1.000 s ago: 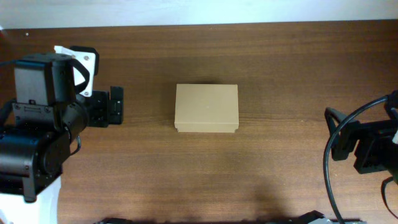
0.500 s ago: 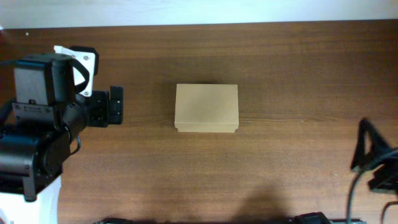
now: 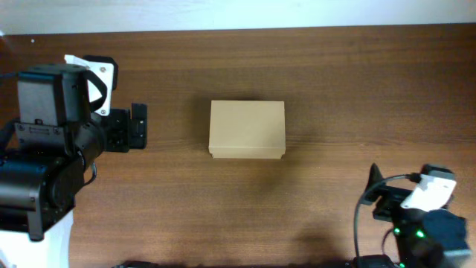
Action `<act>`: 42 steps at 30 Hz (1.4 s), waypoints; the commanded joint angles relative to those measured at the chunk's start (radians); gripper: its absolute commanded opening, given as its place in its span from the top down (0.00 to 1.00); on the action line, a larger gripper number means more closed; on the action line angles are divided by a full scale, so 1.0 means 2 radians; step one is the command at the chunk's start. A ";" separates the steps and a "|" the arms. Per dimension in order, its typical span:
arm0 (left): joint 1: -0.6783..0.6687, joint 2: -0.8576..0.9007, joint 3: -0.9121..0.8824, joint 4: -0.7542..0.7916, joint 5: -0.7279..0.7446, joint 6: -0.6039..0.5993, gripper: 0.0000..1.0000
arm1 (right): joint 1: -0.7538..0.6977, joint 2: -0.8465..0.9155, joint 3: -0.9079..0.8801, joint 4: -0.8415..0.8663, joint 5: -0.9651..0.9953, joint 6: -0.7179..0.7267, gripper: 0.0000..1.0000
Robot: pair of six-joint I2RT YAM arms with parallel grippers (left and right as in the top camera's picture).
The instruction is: Pack container
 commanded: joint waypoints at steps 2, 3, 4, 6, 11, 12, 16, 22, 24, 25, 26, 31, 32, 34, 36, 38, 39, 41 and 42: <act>0.002 0.001 0.000 -0.001 -0.004 0.004 0.01 | -0.013 -0.027 -0.080 0.037 0.006 0.004 0.01; 0.002 0.001 0.000 -0.001 -0.004 0.004 0.01 | -0.013 -0.033 -0.096 0.044 0.006 0.004 0.01; 0.002 0.001 0.000 -0.001 -0.004 0.004 0.01 | -0.013 -0.040 -0.112 0.051 0.006 0.004 0.01; 0.002 0.001 0.000 -0.001 -0.004 0.004 0.01 | -0.013 -0.052 -0.134 0.060 0.006 0.004 0.01; 0.002 0.001 0.000 -0.001 -0.004 0.004 0.01 | -0.013 -0.101 -0.195 0.065 0.006 0.004 0.01; 0.002 0.001 0.000 -0.001 -0.004 0.004 0.01 | -0.013 -0.109 -0.204 0.065 0.006 0.004 0.01; 0.002 0.001 0.000 -0.001 -0.004 0.004 0.01 | -0.013 -0.139 -0.236 0.064 0.006 0.004 0.01; 0.002 0.001 0.000 -0.001 -0.004 0.004 0.01 | -0.013 -0.157 -0.264 0.064 0.006 0.004 0.01; 0.002 0.001 0.000 -0.001 -0.004 0.004 0.01 | -0.013 -0.157 -0.269 0.064 0.006 0.004 0.01; 0.002 0.001 0.000 -0.001 -0.004 0.004 0.01 | -0.013 -0.157 -0.270 0.064 0.006 0.004 0.01; 0.002 0.001 0.000 -0.001 -0.004 0.004 0.01 | -0.013 -0.157 -0.271 0.064 0.006 0.004 0.01; 0.002 0.001 0.000 -0.001 -0.004 0.004 0.01 | -0.013 -0.157 -0.277 0.064 0.002 0.004 0.01; 0.002 0.001 0.000 -0.001 -0.004 0.004 0.01 | -0.013 -0.157 -0.277 0.064 0.002 0.004 0.01; 0.002 0.001 0.000 -0.001 -0.004 0.004 0.01 | -0.013 -0.157 -0.277 0.064 0.002 0.004 0.01; 0.002 0.001 0.000 -0.001 -0.004 0.004 0.01 | -0.013 -0.157 -0.277 0.064 0.002 0.004 0.01; 0.002 0.001 0.000 -0.001 -0.004 0.004 0.01 | -0.013 -0.157 -0.277 0.064 0.002 0.004 0.01; 0.002 0.001 0.000 -0.001 -0.004 0.004 0.01 | -0.013 -0.157 -0.277 0.064 0.002 0.004 0.01; 0.002 0.001 0.000 -0.001 -0.004 0.004 0.01 | -0.013 -0.157 -0.277 0.064 0.002 0.004 0.01; 0.002 0.001 0.000 -0.001 -0.004 0.004 0.01 | -0.013 -0.157 -0.277 0.064 0.002 0.004 0.02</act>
